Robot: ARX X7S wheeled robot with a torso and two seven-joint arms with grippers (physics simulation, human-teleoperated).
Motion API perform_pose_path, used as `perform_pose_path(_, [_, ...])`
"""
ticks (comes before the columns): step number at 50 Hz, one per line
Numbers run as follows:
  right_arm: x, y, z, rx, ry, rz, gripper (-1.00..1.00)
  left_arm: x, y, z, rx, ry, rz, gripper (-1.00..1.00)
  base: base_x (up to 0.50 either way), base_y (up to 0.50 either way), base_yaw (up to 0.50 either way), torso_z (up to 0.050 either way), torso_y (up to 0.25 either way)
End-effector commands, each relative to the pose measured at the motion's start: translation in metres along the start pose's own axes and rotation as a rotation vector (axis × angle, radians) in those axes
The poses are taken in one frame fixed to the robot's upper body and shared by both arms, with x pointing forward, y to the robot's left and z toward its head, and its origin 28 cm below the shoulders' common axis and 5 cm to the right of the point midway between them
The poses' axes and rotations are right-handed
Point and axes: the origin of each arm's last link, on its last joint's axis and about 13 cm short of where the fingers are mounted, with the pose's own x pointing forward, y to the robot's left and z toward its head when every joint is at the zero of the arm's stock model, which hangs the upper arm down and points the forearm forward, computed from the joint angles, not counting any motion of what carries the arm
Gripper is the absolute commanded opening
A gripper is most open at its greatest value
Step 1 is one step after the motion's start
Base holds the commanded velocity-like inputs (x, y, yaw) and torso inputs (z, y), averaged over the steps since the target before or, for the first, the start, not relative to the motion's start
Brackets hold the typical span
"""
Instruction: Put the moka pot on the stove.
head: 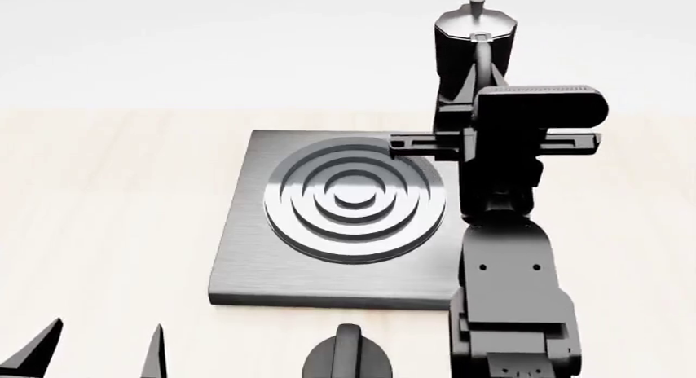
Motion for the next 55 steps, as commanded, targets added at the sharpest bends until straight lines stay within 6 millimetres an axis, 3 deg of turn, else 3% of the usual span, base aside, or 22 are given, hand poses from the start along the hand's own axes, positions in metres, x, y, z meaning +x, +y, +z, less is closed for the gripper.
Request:
perform_pose_path(1, [0.005, 0.015, 0.007, 0.014, -0.009, 0.065, -1.0, 0.0, 0.0, 0.001, -0.005, -0.006, -0.005, 1.0, 0.0, 0.0, 0.0, 0.0, 0.0])
perform_pose_path(25, [0.005, 0.043, 0.01, 0.039, 0.004, 0.173, -1.0, -0.001, 0.001, 0.002, -0.007, -0.012, 0.002, 1.0, 0.0, 0.0, 0.0, 0.001, 0.001])
perform_pose_path(55, [-0.01, 0.052, -0.008, 0.078, 0.076, 0.208, -1.0, -0.001, 0.002, 0.002, -0.009, -0.013, 0.004, 1.0, 0.0, 0.0, 0.0, 0.0, 0.001])
